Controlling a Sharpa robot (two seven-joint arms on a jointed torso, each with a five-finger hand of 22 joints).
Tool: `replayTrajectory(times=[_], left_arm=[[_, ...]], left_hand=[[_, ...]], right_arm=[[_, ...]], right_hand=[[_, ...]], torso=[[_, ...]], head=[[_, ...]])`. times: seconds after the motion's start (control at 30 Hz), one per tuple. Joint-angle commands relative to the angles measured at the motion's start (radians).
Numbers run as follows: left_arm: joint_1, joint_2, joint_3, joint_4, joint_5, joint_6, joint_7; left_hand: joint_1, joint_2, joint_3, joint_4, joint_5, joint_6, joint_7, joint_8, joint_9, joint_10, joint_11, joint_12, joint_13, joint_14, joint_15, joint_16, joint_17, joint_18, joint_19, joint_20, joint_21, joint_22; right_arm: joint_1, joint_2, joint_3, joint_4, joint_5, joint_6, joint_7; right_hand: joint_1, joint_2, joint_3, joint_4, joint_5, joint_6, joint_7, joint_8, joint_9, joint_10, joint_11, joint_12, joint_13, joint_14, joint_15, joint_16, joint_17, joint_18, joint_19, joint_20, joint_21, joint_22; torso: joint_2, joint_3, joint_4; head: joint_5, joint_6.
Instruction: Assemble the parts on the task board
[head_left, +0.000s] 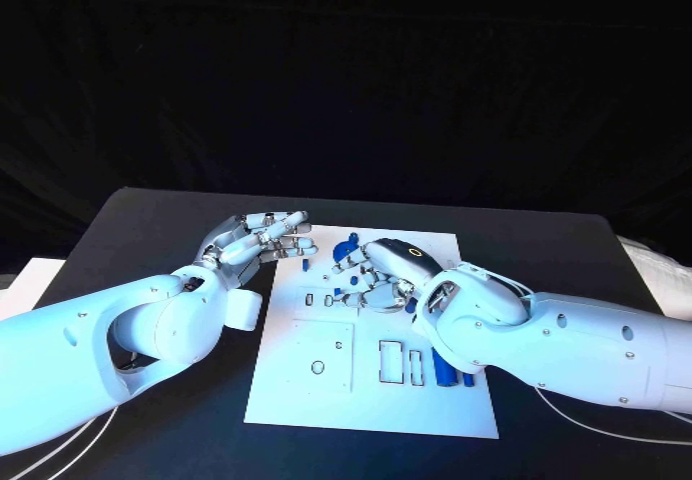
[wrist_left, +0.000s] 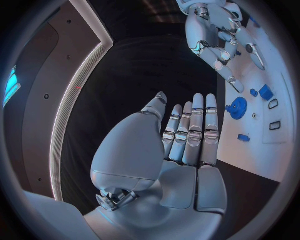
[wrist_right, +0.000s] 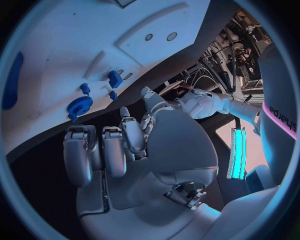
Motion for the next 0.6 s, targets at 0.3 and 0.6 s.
replayTrajectory(times=[0.3, 0.6], left_arm=[[0.007, -0.004, 0.0, -0.016, -0.315, -0.034, -0.387], [0.047, 0.037, 0.001, -0.068, -0.772, 0.185, -0.843]], left_hand=[[-0.067, 0.002, 0.01, 0.045, -0.006, 0.082, -0.075, 0.039, 0.02, 0.231, -0.091, 0.13, 0.082, 0.359, -0.12, 0.822, 0.716, 0.01, 0.314, -0.127, 0.295, 0.154], [-0.157, 0.011, -0.108, 0.1, -0.007, 0.091, -0.116, 0.213, 0.126, 0.202, -0.141, 0.634, 0.529, 0.408, -0.158, 1.41, 1.381, -0.084, 0.449, -0.162, 0.972, 0.942]], right_arm=[[0.109, -0.186, 0.004, 0.112, 0.469, 0.027, 0.251], [0.168, -0.259, 0.004, 0.067, 0.702, -0.041, 0.265]], right_hand=[[0.06, 0.047, 0.007, -0.016, 0.016, 0.037, -0.009, 0.027, 0.011, -0.017, -0.01, -0.024, 0.043, 0.08, 0.001, -0.013, 0.15, -0.015, 0.037, 0.001, -0.01, 0.128], [0.073, 0.073, 0.019, -0.018, 0.015, 0.031, -0.004, 0.023, 0.008, -0.022, -0.008, -0.035, 0.035, 0.078, 0.002, -0.018, 0.141, -0.014, 0.034, 0.0, -0.012, 0.123]], torso=[[-0.011, 0.007, -0.0072], [-0.024, 0.0155, -0.0164]], head=[[0.004, -0.001], [0.016, -0.009]])
